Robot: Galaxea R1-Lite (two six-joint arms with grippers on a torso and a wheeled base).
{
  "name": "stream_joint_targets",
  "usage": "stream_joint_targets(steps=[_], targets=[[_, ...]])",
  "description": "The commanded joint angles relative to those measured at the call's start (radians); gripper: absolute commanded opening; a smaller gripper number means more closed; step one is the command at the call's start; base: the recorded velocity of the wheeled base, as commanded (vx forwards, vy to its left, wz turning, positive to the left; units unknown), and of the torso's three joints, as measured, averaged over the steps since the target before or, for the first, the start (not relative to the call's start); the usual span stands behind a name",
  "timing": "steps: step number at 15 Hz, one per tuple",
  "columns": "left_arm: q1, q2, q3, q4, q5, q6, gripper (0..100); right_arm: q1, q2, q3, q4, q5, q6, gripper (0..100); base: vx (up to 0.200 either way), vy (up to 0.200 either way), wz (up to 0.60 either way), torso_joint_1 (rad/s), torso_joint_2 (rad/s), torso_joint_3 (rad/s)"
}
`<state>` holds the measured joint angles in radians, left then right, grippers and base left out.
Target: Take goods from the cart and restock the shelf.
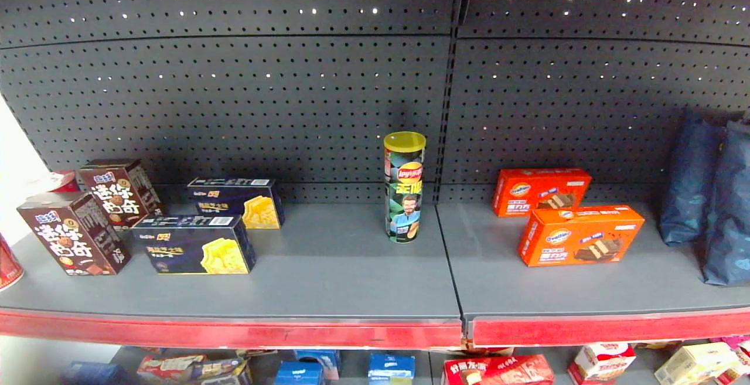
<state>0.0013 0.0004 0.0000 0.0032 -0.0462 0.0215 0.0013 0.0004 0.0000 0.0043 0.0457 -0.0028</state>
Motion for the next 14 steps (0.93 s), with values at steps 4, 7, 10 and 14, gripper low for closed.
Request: stream_joint_targets(steps=[4,7,10,14], targets=[[0.000,0.000,0.000,0.000,-0.001,0.002,100,-0.001,0.000,0.000,0.000,0.000,-0.002,100,0.000,0.000,0.45,0.003,0.01,0.004],[0.000,0.000,-0.002,0.000,0.000,-0.002,100,0.000,0.000,0.000,0.000,-0.001,-0.002,100,0.000,0.000,0.60,0.006,0.01,0.002],[0.000,0.000,-0.002,0.000,-0.001,-0.002,100,0.000,0.000,0.000,0.000,-0.001,-0.002,100,0.000,0.000,0.60,0.006,0.00,0.002],[0.000,0.000,0.000,0.000,0.000,-0.002,100,0.000,0.000,0.000,0.000,-0.001,-0.002,100,0.000,0.000,0.60,0.004,0.00,0.005]])
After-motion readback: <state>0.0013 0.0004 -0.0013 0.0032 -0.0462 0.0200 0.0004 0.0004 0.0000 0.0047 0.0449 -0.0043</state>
